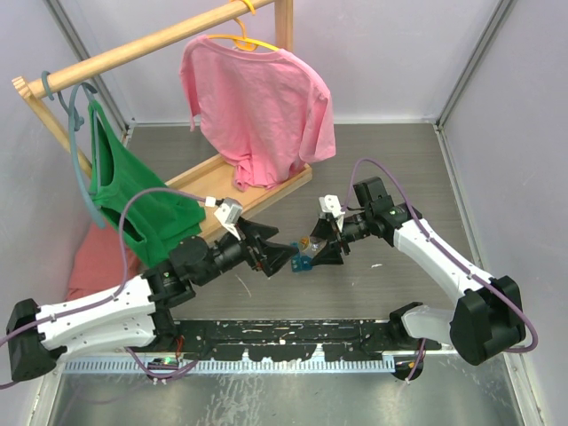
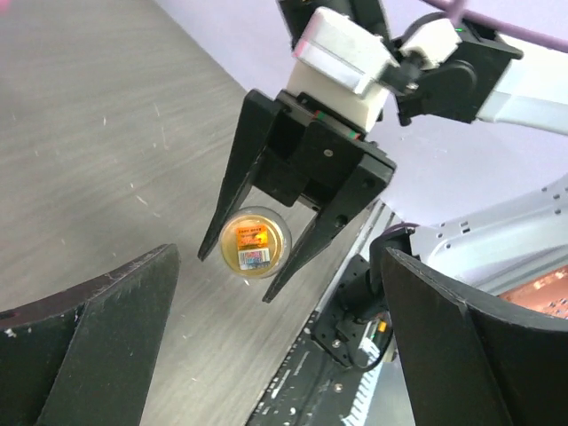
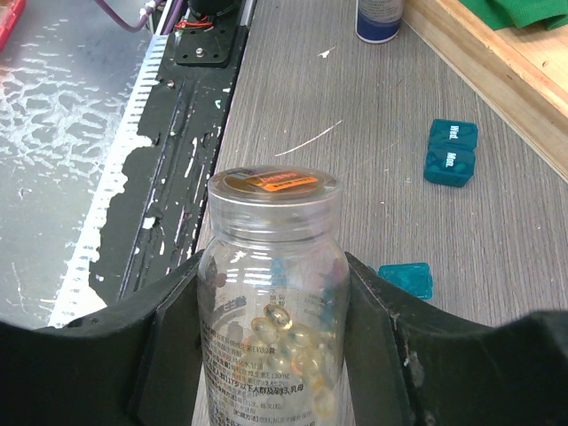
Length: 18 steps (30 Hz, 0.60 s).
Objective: Sort the pills into containers
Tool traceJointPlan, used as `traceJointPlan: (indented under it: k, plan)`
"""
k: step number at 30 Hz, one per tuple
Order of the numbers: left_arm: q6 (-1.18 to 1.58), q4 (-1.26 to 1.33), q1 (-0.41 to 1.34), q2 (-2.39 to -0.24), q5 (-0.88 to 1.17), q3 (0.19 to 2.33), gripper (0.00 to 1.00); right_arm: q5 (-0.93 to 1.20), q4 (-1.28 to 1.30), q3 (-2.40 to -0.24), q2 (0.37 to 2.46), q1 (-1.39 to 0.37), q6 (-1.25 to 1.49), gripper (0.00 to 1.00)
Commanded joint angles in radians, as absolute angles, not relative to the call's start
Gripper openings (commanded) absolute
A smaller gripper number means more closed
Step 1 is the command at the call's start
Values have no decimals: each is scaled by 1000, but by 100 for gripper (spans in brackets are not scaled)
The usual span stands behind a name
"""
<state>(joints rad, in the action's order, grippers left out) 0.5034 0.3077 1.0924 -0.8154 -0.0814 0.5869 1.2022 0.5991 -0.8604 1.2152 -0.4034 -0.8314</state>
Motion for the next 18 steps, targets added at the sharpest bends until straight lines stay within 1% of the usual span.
traceJointPlan:
  k: [1, 2, 3, 5, 8, 12, 15, 18]
  plan:
    - [721, 402, 1093, -881, -160, 611, 99, 1218, 588, -900, 1207, -402, -821, 1]
    - [732, 359, 1099, -905, -181, 639, 100, 1218, 588, -899, 1207, -400, -822, 1]
    - [738, 305, 1108, -929, -215, 674, 98, 1218, 588, -900, 1206, -401, -822, 1]
    - [746, 181, 1134, -989, -312, 748, 94, 1216, 588, -900, 1206, -401, -821, 1]
    - [765, 51, 1145, -1058, -361, 828, 82, 1217, 589, -900, 1203, -400, -822, 1]
    - [781, 32, 1149, -1117, -347, 867, 75, 1218, 589, -900, 1204, -401, -821, 1]
    - [785, 29, 1152, -1139, -333, 882, 71, 1218, 589, -900, 1203, -401, -821, 1]
    - [791, 16, 1156, -1154, -332, 897, 70, 1218, 589, -900, 1203, -401, -821, 1]
